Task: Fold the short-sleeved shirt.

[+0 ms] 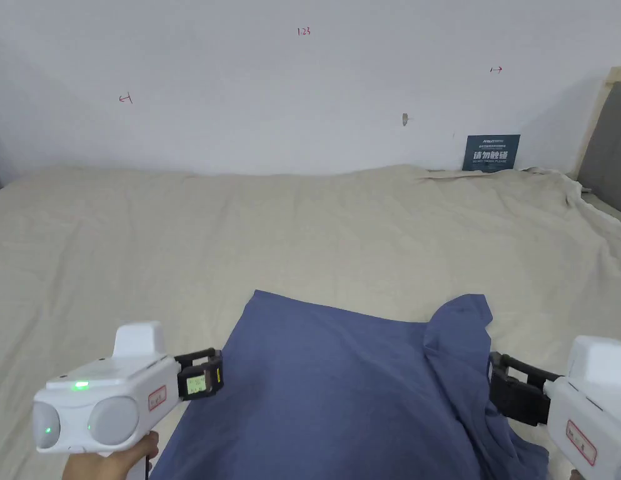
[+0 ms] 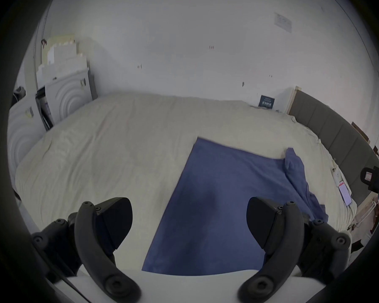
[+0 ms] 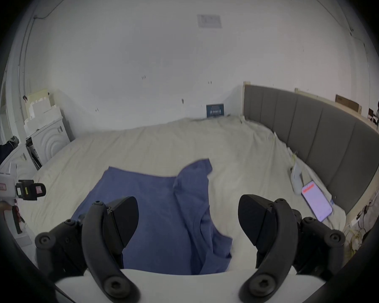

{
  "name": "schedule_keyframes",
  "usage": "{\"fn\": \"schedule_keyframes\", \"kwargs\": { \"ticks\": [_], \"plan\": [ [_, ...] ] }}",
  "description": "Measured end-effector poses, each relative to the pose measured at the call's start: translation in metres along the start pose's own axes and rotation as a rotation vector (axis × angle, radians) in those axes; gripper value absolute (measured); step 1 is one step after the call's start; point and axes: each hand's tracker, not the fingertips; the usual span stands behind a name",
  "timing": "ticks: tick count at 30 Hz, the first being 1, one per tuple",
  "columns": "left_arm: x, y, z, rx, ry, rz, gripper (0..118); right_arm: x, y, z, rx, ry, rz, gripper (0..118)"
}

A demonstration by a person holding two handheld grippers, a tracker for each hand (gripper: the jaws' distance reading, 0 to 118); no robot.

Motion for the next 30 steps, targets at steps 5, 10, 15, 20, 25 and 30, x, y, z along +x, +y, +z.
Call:
{"fn": "schedule_keyframes", "kwargs": {
  "ticks": [5, 10, 15, 20, 25, 30],
  "plan": [
    [0.010, 0.024, -0.032, 0.051, -0.042, -0.010, 37, 0.003, 0.013, -0.009, 0.047, -0.004, 0.010, 52],
    [0.020, 0.045, -0.076, 0.031, -0.110, -0.019, 0, 0.010, 0.020, -0.027, 0.073, 0.001, 0.026, 1],
    [0.033, 0.070, -0.131, -0.028, -0.122, -0.061, 0, 0.019, 0.027, -0.053, 0.065, -0.002, 0.026, 1],
    [0.043, 0.096, -0.202, -0.134, -0.144, -0.085, 0, 0.029, 0.032, -0.084, 0.043, -0.007, 0.017, 1],
    [0.045, 0.115, -0.280, -0.251, -0.147, -0.100, 0, 0.036, 0.032, -0.113, 0.011, -0.018, 0.019, 1],
    [0.052, 0.118, -0.333, -0.347, -0.116, -0.129, 70, 0.042, 0.024, -0.139, -0.029, -0.031, 0.012, 1]
  ]
}}
